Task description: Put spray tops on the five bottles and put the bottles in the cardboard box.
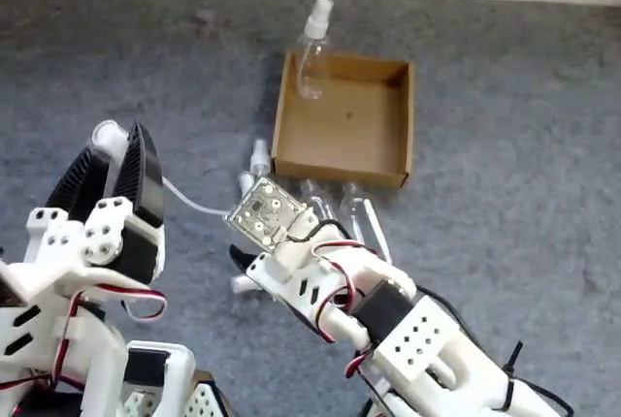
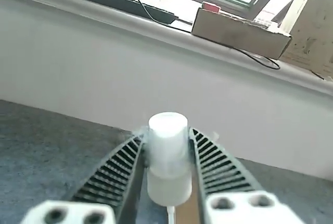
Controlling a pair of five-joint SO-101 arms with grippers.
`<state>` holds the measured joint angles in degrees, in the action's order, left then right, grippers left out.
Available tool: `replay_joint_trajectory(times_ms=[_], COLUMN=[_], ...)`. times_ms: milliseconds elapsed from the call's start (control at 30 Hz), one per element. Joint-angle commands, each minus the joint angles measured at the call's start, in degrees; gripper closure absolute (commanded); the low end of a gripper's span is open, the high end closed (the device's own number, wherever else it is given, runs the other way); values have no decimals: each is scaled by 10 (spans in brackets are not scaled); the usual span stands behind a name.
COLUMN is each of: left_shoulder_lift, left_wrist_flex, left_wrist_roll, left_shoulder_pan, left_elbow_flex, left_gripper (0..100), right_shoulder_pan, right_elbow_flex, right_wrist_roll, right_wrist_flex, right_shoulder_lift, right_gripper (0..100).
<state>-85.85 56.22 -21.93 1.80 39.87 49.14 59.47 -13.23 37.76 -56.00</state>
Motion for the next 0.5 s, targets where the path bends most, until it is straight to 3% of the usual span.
replay_joint_trajectory(times_ms=[0, 167, 333, 467], left_shoulder_lift=[1, 0, 2, -1], left_wrist_flex=[-3, -50, -56, -57], left_wrist_roll=[4, 3, 3, 3], left_shoulder_pan=[3, -25, -98, -115], left_elbow_flex=[22, 67, 114, 156], left_gripper=[996, 996, 996, 996], right_shoulder_pan=[3, 6, 3, 3], right_elbow_flex=[-6, -6, -6, -6], right_wrist_roll=[4, 4, 4, 5], right_wrist_flex=[-15, -15, -15, -15], right_shoulder_lift=[-15, -15, -16, -40], right_gripper=[995, 995, 995, 995])
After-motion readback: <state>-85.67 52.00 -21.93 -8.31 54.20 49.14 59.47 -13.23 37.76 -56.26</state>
